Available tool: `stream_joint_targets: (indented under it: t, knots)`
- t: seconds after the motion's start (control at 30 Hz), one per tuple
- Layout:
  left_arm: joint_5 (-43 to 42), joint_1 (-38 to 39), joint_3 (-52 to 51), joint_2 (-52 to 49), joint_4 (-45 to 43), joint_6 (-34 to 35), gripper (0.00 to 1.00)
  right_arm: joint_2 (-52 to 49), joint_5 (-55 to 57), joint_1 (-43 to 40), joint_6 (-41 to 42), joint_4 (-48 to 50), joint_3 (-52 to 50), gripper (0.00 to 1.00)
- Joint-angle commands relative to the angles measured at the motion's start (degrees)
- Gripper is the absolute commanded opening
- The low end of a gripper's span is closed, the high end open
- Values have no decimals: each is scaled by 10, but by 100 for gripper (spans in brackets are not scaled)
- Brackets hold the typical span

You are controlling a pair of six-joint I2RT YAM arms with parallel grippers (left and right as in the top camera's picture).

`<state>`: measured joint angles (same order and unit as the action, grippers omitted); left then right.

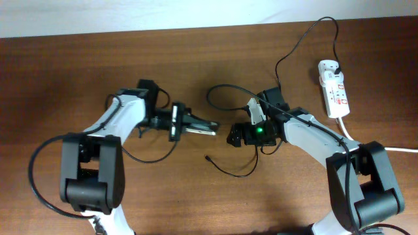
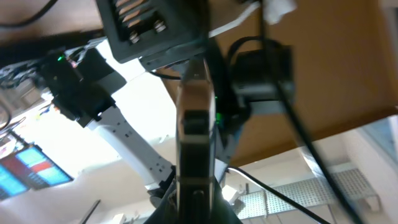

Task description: Plug charger to phone and switch on socket

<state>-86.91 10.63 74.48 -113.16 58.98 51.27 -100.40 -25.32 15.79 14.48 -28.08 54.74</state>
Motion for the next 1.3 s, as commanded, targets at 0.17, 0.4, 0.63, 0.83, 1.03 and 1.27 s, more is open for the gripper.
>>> stream_joint_targets:
  t: [0.17,0.4,0.63,0.83,1.03,1.27]
  knots:
    - [-29,45,7,0,10,8,0,-13,21,-1,-7,0,-8,99]
    - [-29,51,7,0,18,8,0,-13,21,-1,-7,0,-8,99]
    - [-27,54,7,0,18,8,0,-13,21,-1,-7,0,-8,99]
    - [-23,66,7,0,24,8,0,-13,21,-1,-7,7,-8,99]
    - [-23,66,7,0,24,8,0,-13,21,-1,-7,7,-8,99]
    - [-18,58,7,0,-100,5,0,-13,21,-1,-7,8,-8,99]
